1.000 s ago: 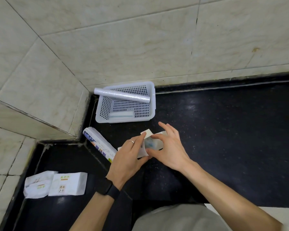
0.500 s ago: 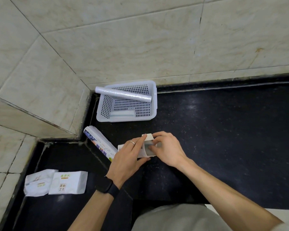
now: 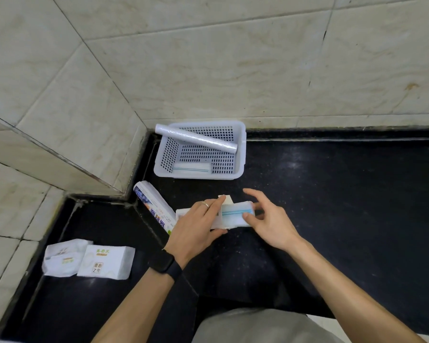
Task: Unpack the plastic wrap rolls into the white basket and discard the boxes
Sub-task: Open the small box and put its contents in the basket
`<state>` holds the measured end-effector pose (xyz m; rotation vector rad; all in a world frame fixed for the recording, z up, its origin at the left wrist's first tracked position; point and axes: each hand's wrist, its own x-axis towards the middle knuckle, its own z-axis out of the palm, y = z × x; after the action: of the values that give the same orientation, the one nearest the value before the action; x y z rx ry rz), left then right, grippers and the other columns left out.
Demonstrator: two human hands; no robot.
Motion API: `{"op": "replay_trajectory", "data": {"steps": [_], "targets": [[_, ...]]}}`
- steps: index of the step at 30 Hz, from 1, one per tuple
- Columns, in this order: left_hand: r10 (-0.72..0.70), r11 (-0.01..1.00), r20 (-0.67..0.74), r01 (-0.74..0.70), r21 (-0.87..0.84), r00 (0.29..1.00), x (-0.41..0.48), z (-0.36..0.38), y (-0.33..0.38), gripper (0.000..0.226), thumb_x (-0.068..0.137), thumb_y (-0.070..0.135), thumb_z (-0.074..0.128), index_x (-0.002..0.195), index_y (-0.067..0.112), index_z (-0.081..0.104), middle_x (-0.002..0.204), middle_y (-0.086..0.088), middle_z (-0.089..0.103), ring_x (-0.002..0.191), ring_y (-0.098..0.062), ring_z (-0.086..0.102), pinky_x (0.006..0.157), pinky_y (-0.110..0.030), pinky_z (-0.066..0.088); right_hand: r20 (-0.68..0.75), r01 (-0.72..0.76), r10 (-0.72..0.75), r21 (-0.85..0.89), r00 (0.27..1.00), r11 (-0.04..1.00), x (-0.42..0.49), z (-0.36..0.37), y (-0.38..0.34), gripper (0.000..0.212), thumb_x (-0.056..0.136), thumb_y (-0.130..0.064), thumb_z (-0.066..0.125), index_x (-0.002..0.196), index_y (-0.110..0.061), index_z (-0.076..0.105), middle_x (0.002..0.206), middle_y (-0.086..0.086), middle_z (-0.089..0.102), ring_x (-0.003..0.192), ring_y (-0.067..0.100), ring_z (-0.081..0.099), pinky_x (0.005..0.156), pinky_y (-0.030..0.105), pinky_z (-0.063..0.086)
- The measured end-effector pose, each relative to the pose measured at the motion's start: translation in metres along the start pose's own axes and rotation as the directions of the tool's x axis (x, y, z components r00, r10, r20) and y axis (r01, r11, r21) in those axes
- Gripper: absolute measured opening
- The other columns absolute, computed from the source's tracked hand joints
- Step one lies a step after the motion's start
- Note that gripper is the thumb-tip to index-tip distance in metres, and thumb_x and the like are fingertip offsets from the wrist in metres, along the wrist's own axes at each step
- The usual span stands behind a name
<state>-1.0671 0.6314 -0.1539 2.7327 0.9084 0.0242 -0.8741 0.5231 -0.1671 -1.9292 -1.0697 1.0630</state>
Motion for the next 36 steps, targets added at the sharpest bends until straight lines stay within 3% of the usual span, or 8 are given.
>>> {"op": "replay_trajectory", "data": {"steps": [5,10,15,26,30,32,33,36], "targets": [[-0.021,0.999,-0.004,0.021,-0.041,1.0,0.002,0.003,-0.002,0.084,0.085,0.046,0.068,0.153,0.029,0.023,0.142,0.004,0.046,0.126,-0.015,0.044,0.091,-0.044,0.053,0.025,0.004,-0.009,0.199,1.0,0.98,0.004,0.004,0.008,0.037,0.095,-0.014,0.065,0.119,-0.042,0.066,0.103,-0.005,0.071,0.081,0.019,0.073,0.077,0.037,0.062],[-0.125,0.964,-0.046,0.11,-0.242,0.991,-0.001,0.011,-0.003,0.085,0.081,0.044,0.075,0.151,0.03,0.029,0.137,0.007,0.048,0.121,-0.011,0.049,0.101,-0.037,0.048,-0.085,0.013,0.012,0.288,0.996,0.957,0.0,-0.018,0.015,0.035,0.092,-0.008,0.066,0.108,-0.038,0.074,0.099,-0.006,0.075,0.08,0.017,0.073,0.072,0.031,0.062],[-0.312,0.859,0.011,0.287,-0.424,0.95,0.002,0.016,-0.001,0.088,0.078,0.04,0.079,0.151,0.033,0.031,0.138,0.012,0.047,0.124,-0.008,0.046,0.107,-0.029,0.041,-0.203,-0.005,0.133,0.533,0.97,0.846,-0.014,-0.056,0.033,0.035,0.091,0.003,0.065,0.105,-0.027,0.075,0.098,-0.001,0.077,0.085,0.014,0.073,0.066,0.025,0.058],[-0.051,0.997,0.319,0.068,-0.043,0.946,0.039,0.075,0.031,0.087,0.086,0.056,0.061,0.156,0.031,0.016,0.142,0.001,0.048,0.12,-0.023,0.049,0.1,-0.036,0.041,-0.305,-0.057,0.36,0.688,0.882,0.723,-0.056,-0.063,0.078,0.032,0.092,0.006,0.061,0.111,-0.018,0.071,0.1,0.003,0.075,0.081,0.004,0.071,0.067,0.024,0.059],[-0.09,0.966,0.383,0.174,-0.19,0.919,0.042,0.088,0.042,0.089,0.08,0.057,0.067,0.154,0.032,0.023,0.148,0.003,0.04,0.133,-0.02,0.039,0.11,-0.035,0.035,-0.286,-0.092,0.396,0.699,0.873,0.709,-0.068,-0.061,0.088,0.031,0.093,0.006,0.061,0.115,-0.013,0.069,0.103,0.006,0.074,0.079,0.003,0.07,0.065,0.022,0.058],[-0.157,0.836,0.365,0.32,-0.446,0.918,0.043,0.081,0.047,0.08,0.083,0.046,0.07,0.151,0.032,0.031,0.148,0.002,0.04,0.136,-0.016,0.037,0.113,-0.033,0.032,-0.271,-0.099,0.391,0.7,0.88,0.708,-0.07,-0.061,0.091,0.03,0.093,0.005,0.062,0.114,-0.015,0.07,0.104,0.007,0.075,0.083,0.009,0.071,0.066,0.023,0.058],[-0.2,0.692,0.38,0.405,-0.598,0.903,0.044,0.073,0.049,0.073,0.086,0.038,0.071,0.149,0.032,0.035,0.146,0.001,0.043,0.133,-0.015,0.041,0.11,-0.033,0.034,-0.263,-0.102,0.384,0.695,0.885,0.711,-0.07,-0.06,0.091,0.03,0.092,0.004,0.063,0.113,-0.017,0.071,0.105,0.006,0.076,0.085,0.011,0.072,0.067,0.024,0.058],[-0.245,0.087,0.555,0.588,-0.804,0.795,0.05,0.04,0.056,0.054,0.092,0.031,0.065,0.141,0.029,0.044,0.131,-0.003,0.06,0.115,-0.018,0.06,0.1,-0.035,0.046,-0.206,-0.116,0.335,0.671,0.919,0.732,-0.066,-0.056,0.086,0.03,0.093,0.002,0.064,0.111,-0.021,0.072,0.103,0.004,0.077,0.09,0.014,0.073,0.07,0.028,0.059]]}}
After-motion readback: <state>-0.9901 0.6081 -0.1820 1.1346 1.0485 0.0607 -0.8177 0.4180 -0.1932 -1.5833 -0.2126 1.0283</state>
